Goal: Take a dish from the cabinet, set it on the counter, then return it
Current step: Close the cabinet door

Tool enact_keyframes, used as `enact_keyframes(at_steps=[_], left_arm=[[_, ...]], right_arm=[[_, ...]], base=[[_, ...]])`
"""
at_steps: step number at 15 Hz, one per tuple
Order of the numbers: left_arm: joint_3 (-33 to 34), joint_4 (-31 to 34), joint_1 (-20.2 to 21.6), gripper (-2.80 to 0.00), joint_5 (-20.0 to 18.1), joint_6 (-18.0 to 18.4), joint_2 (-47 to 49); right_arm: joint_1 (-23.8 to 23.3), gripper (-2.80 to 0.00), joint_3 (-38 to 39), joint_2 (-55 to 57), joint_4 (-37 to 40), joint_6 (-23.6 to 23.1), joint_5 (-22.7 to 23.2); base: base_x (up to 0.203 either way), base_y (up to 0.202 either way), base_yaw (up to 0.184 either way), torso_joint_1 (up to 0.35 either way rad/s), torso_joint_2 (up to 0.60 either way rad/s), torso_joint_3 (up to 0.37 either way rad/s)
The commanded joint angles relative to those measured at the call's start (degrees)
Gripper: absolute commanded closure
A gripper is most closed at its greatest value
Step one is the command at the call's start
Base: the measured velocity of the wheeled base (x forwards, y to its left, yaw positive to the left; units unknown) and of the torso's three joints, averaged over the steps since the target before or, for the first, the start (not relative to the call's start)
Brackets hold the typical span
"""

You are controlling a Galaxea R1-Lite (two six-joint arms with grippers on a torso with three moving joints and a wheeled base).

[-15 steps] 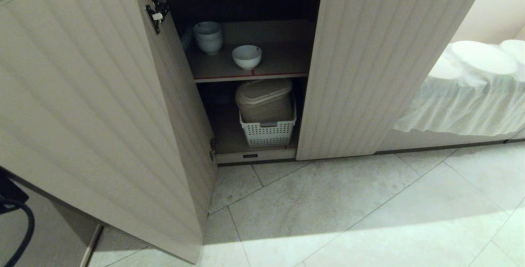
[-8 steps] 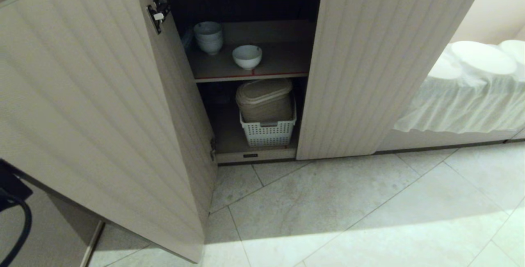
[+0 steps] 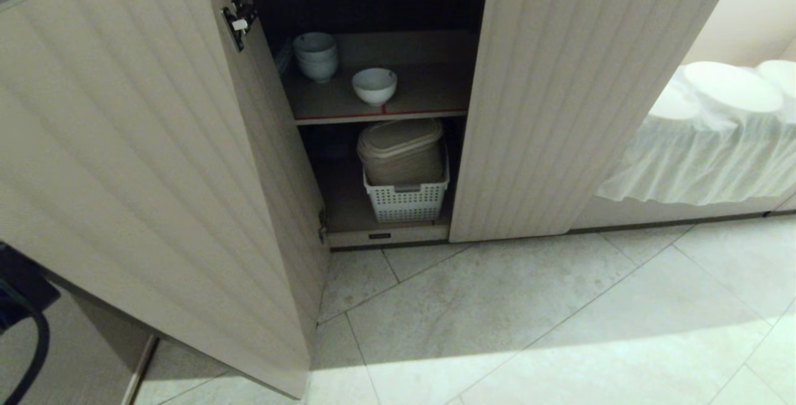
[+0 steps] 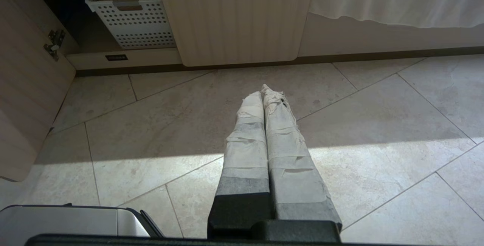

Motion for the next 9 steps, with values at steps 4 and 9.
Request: enact_keyframes(at_steps=[4,9], left_arm=[[0.57,-0.06,-0.68,0.0,-2.29,-1.88,0.3],[0.83,-0.06,-4.92,0.0,-2.21,-3.49,0.03]], right_arm=[[0.0,0.0,0.0,0.0,0.0,-0.01,0.01],[0.0,0.0,0.0,0.0,0.0,-0.01,0.01]], base=[[0.0,0.0,0.0,0.0,0.0,0.0],[0.0,0.0,0.0,0.0,0.0,0.0]])
